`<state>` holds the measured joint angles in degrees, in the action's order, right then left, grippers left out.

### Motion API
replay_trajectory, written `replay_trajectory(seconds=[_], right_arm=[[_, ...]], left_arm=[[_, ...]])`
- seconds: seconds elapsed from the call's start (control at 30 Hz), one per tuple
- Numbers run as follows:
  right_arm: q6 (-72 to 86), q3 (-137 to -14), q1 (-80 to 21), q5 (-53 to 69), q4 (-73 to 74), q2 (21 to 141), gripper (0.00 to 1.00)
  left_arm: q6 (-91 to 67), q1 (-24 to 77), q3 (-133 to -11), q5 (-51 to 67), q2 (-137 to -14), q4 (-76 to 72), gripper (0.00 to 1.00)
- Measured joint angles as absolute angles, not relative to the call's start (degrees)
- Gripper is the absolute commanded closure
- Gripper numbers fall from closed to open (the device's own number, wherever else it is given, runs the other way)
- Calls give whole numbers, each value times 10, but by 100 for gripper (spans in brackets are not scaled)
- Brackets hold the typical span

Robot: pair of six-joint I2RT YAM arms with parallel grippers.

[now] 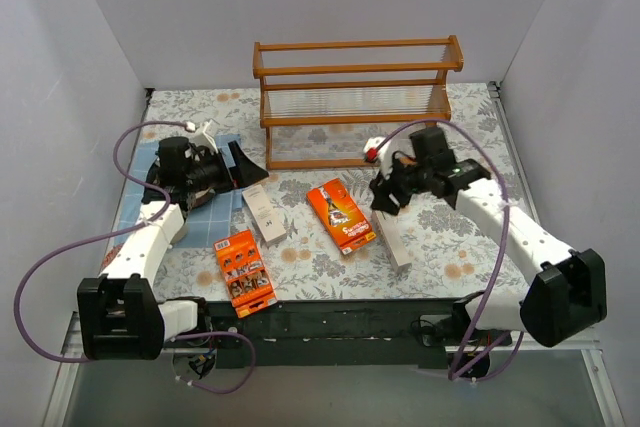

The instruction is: Place and organize the shaving razors onto the shelf

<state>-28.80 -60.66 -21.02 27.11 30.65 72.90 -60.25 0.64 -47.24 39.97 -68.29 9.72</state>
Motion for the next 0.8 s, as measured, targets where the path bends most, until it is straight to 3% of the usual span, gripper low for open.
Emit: replay_trajectory(seconds=[0.13,0.47,0.6,0.8], right_arm=[[-302,-565,-308,285,321,759,44],[-283,-478,-294,278,315,795,44],[-253,-462,-233,251,307,796,43],[-232,-487,-51,192,290,835,44]], left_arm=[[-617,30,-440,404,-685,138,2],[-655,50,-439,403,-709,98,2],[-666,76,-440,403,-737,62,2],[-680,131,-440,405,-773,19,2]])
